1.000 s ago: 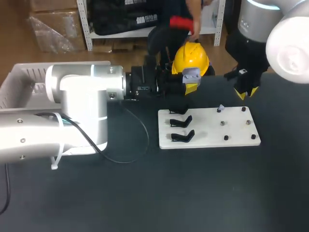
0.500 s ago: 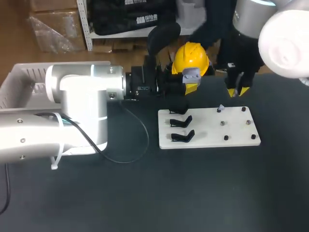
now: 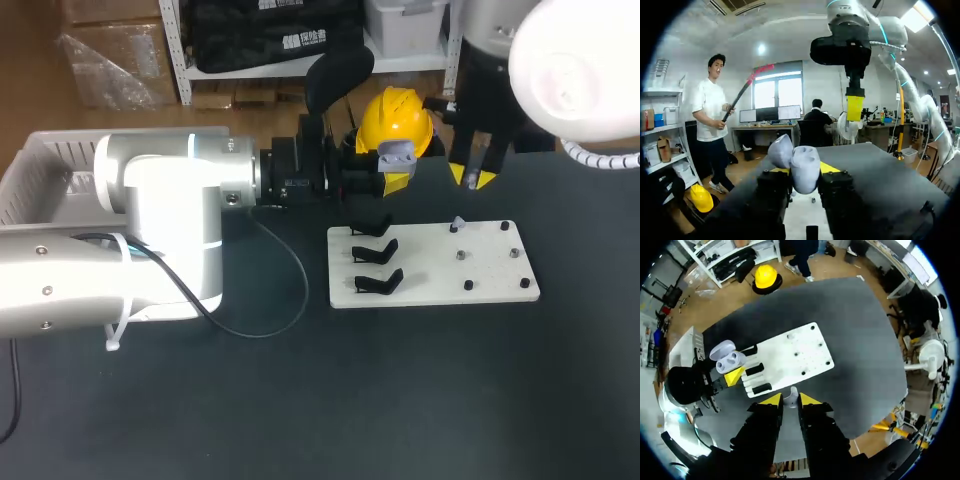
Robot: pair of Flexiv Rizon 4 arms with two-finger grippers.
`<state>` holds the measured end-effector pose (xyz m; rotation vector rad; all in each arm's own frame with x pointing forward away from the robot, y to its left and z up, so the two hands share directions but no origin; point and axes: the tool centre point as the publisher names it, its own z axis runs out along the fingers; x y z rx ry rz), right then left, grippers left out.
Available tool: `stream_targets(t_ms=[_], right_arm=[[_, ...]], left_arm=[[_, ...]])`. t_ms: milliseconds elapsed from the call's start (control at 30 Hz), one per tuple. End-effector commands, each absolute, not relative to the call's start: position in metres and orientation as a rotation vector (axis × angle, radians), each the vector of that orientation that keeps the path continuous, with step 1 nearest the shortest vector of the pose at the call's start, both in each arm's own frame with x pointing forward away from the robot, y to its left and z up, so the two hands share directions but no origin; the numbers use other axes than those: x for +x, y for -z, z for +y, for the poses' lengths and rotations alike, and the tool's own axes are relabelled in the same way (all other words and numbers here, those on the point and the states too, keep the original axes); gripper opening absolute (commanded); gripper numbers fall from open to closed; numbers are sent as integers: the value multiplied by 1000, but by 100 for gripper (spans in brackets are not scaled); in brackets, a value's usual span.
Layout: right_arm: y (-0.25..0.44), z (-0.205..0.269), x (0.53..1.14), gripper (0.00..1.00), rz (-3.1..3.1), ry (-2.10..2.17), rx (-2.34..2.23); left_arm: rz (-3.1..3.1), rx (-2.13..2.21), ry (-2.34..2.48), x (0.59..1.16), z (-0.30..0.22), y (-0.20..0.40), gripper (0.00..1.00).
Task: Pick up each earbud case from the left stands, insert the matching earbuds, close the lid, and place the case in the box.
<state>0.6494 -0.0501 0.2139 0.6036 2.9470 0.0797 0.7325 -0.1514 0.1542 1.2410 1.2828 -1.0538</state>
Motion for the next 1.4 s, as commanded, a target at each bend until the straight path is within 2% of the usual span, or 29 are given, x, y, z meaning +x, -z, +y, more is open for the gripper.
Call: stream_targets(t_ms=[33,433,1033,1400], right_arm=[[-217,-44,649,0,2909,-25,706],[-217,-44,649,0,2909,-25,706],[-229,14,703,0,2913,-122,439],[-219,21,719,0,2911,-81,389]], left_arm=[[1277,1229,1043,729,-152,-152,0],[1277,1229,1043,729,-152,-152,0],[1277,1229,1043,729,-152,-152,0],[1277,1229,1043,729,-152,-152,0]])
